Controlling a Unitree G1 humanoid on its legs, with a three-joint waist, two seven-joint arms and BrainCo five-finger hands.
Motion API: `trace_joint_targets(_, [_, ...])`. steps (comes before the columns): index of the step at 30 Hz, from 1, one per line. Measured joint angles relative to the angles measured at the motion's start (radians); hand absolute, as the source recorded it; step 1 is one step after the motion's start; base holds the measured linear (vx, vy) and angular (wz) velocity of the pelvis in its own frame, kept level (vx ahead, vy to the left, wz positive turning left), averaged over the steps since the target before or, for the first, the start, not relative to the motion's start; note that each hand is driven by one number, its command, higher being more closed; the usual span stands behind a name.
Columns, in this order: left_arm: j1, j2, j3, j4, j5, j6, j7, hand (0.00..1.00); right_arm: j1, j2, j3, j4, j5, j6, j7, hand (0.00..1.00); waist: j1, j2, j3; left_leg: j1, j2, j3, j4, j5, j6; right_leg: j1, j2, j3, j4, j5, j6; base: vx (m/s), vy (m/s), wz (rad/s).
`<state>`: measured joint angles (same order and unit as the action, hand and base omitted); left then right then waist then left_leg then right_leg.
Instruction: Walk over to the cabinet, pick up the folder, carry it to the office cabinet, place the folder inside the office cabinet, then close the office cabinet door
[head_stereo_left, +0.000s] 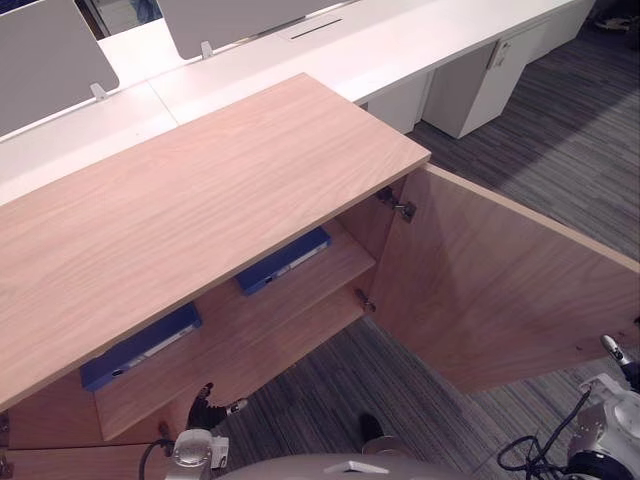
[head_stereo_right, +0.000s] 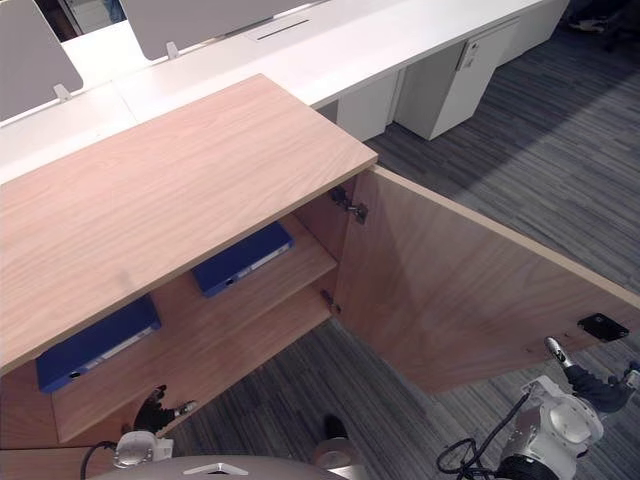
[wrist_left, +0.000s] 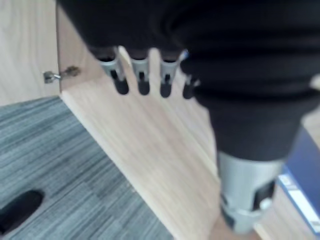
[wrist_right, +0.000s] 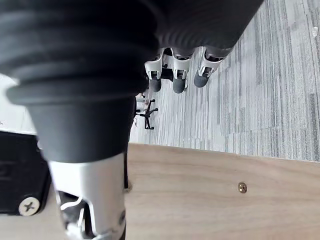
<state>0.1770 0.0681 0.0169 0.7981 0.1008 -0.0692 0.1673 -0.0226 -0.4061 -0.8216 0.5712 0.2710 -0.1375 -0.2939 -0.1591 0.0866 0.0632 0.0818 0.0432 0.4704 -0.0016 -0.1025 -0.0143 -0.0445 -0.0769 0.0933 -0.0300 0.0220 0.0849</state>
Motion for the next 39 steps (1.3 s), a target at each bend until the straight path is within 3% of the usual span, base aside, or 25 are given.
trace_joint_targets(9, [0.006, 0.003, -0.003, 0.000, 0.002, -0.011, -0.001, 0.00, 0.003, -0.071, 0.144, 0.038, -0.082, 0.012, 0.066, 0.00, -0.005, -0.003, 0.003, 0.000, -0.001, -0.009, 0.000, 0.000, 0.000, 0.010, -0.002, -0.011, -0.010, 0.003, 0.004, -0.03, -0.036, 0.02])
trace_joint_targets(21, [0.002, 0.033, -0.020, -0.003, 0.020, -0.019, -0.008, 0.00, 0.055, -0.103, 0.262, 0.032, -0.122, 0.014, 0.073, 0.00, -0.025, -0.026, 0.019, 0.003, -0.003, -0.019, 0.000, 0.005, 0.007, 0.018, -0.005, -0.022, -0.014, 0.007, 0.009, -0.06, -0.043, 0.02])
trace_joint_targets(28, [0.000, 0.033, -0.020, -0.006, 0.041, -0.019, -0.010, 0.00, 0.144, -0.022, 0.280, -0.087, -0.162, 0.015, 0.067, 0.00, -0.033, -0.033, 0.023, 0.005, 0.000, -0.033, -0.011, 0.020, 0.005, 0.026, -0.002, -0.033, -0.025, 0.016, 0.009, -0.06, -0.051, 0.04])
trace_joint_targets(32, [-0.003, 0.033, -0.023, -0.005, 0.062, -0.019, -0.021, 0.00, 0.204, 0.056, 0.311, -0.182, -0.165, 0.015, 0.062, 0.00, -0.035, -0.050, 0.027, 0.006, 0.002, -0.031, -0.018, 0.031, 0.003, 0.026, 0.002, -0.026, -0.038, 0.034, 0.007, -0.11, -0.058, -0.06])
trace_joint_targets(37, [-0.006, 0.036, -0.041, -0.005, 0.080, -0.018, -0.021, 0.00, 0.303, 0.151, 0.409, -0.299, -0.201, 0.014, 0.055, 0.00, -0.035, -0.083, 0.019, 0.005, 0.006, -0.011, -0.019, 0.042, -0.002, 0.013, 0.009, -0.005, -0.056, 0.055, 0.005, -0.14, -0.064, -0.20])
trace_joint_targets(39, [-0.009, 0.037, -0.043, -0.004, 0.081, -0.017, -0.020, 0.00, 0.338, 0.189, 0.481, -0.338, -0.206, 0.011, 0.056, 0.00, -0.031, -0.110, 0.018, 0.003, 0.008, -0.002, -0.020, 0.041, -0.011, -0.005, 0.012, 0.004, -0.056, 0.062, -0.004, -0.16, -0.071, -0.43])
